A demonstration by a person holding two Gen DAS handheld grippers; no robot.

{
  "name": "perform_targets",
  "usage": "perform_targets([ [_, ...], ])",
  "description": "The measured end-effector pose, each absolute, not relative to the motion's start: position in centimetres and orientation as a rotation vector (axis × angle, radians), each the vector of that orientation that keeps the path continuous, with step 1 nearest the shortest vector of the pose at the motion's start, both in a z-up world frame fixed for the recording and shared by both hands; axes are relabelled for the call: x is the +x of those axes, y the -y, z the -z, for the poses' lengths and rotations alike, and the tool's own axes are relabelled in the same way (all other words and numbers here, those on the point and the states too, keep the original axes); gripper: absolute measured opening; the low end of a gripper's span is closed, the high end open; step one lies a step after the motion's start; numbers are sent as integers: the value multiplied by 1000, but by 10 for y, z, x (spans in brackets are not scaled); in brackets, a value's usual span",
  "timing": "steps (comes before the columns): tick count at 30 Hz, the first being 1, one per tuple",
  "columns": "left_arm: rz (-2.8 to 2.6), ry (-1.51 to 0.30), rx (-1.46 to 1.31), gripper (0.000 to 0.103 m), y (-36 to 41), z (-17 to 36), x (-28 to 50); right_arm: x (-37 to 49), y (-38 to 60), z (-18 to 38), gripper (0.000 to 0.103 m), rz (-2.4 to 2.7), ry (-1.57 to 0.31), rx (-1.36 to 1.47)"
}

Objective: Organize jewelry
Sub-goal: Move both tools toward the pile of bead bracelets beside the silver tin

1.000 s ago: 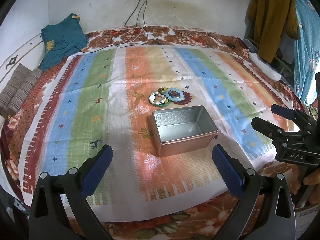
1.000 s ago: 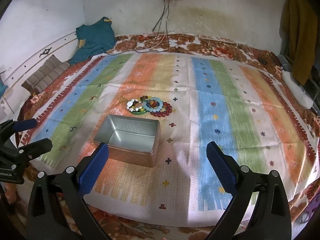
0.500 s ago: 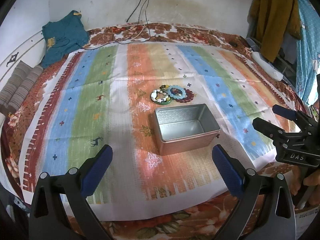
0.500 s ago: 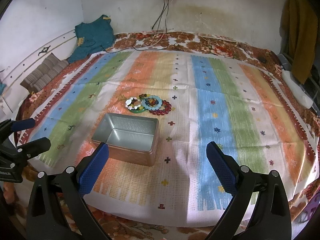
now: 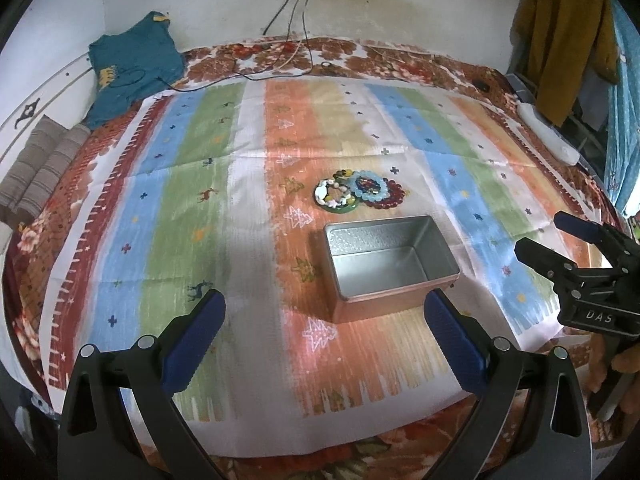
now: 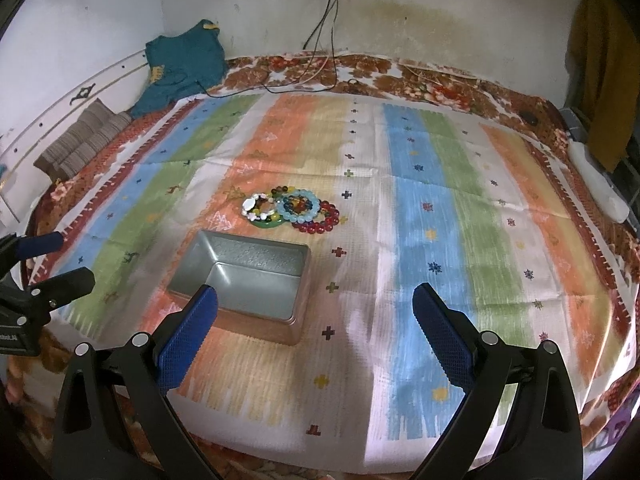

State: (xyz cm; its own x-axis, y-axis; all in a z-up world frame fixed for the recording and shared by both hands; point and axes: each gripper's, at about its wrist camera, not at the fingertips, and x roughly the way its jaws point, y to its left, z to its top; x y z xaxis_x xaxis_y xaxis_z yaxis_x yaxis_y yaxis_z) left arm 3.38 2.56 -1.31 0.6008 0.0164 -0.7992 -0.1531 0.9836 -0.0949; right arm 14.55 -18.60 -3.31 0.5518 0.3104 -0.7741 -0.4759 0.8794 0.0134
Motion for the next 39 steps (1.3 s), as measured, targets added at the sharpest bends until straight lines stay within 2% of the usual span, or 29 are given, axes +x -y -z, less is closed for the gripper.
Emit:
perform_targets([
  [19,-122,-973,-34,97,-22,20,85,193,176,40,99,-458,-931,-191],
  [39,-156,-1052,-45,97,-45,41,138,247,156,67,99,-454,-1024,-196],
])
